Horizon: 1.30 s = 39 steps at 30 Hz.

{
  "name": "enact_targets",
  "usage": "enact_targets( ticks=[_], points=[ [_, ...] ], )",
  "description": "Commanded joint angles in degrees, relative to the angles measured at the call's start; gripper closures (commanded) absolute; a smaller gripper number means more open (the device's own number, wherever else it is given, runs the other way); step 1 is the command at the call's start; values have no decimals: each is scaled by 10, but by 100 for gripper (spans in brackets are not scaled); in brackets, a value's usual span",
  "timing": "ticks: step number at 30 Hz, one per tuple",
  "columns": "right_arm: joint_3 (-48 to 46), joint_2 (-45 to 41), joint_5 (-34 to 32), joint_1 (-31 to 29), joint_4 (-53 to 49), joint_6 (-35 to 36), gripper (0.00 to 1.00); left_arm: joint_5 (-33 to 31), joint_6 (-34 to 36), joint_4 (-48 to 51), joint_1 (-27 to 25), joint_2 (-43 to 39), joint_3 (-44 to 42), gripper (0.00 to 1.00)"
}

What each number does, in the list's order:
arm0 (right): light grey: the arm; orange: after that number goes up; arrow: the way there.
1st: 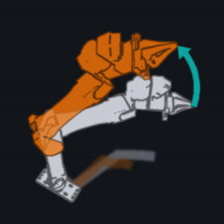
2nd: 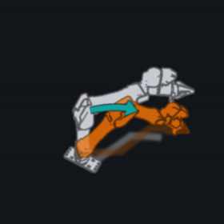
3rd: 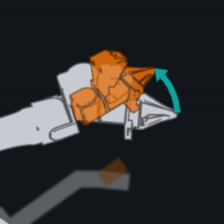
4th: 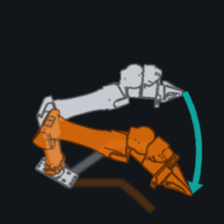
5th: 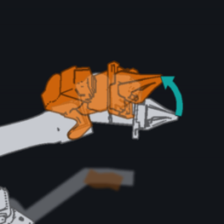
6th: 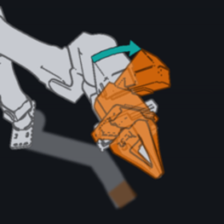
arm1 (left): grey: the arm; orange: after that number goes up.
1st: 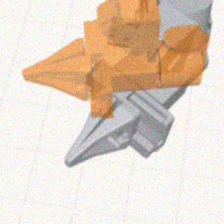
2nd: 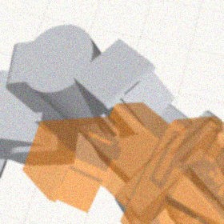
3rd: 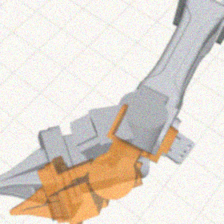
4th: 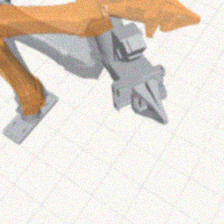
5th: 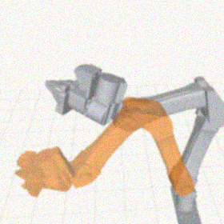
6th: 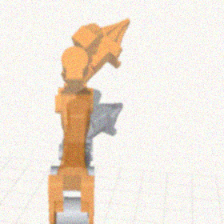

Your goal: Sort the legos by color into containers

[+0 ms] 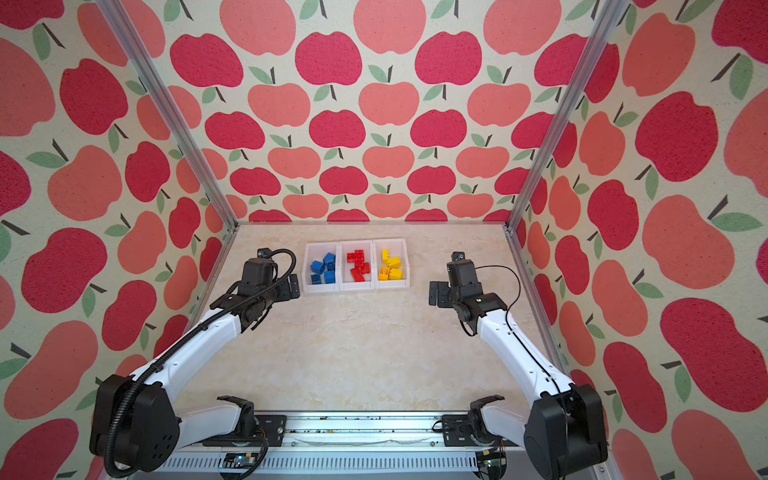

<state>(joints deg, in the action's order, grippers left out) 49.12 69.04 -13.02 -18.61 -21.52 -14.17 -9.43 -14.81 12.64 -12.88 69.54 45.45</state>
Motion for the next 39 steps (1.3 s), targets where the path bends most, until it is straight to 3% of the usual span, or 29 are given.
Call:
enact_targets(
  ticks=[1, 7, 15, 17, 35, 39],
  points=[
    [-16, 30, 14, 44, 75, 65, 1, -9, 26, -78, 23, -21, -51, 1],
    [-75, 66, 28, 105, 215, 108, 1, -46, 71, -183, 61, -38, -121, 1],
    [-204, 93, 33, 118, 505, 181, 1, -1, 111, -362, 130, -40, -207, 1],
    [-209, 108, 30, 119, 530, 188, 1, 11, 117, -398, 140, -31, -224, 1],
    [-291, 202, 64, 127, 783, 198, 1, 20, 156, -800, 155, 240, -296, 1],
    [-322, 222, 55, 123, 861, 202, 1, 12, 148, -772, 155, 228, -290, 1]
  ],
)
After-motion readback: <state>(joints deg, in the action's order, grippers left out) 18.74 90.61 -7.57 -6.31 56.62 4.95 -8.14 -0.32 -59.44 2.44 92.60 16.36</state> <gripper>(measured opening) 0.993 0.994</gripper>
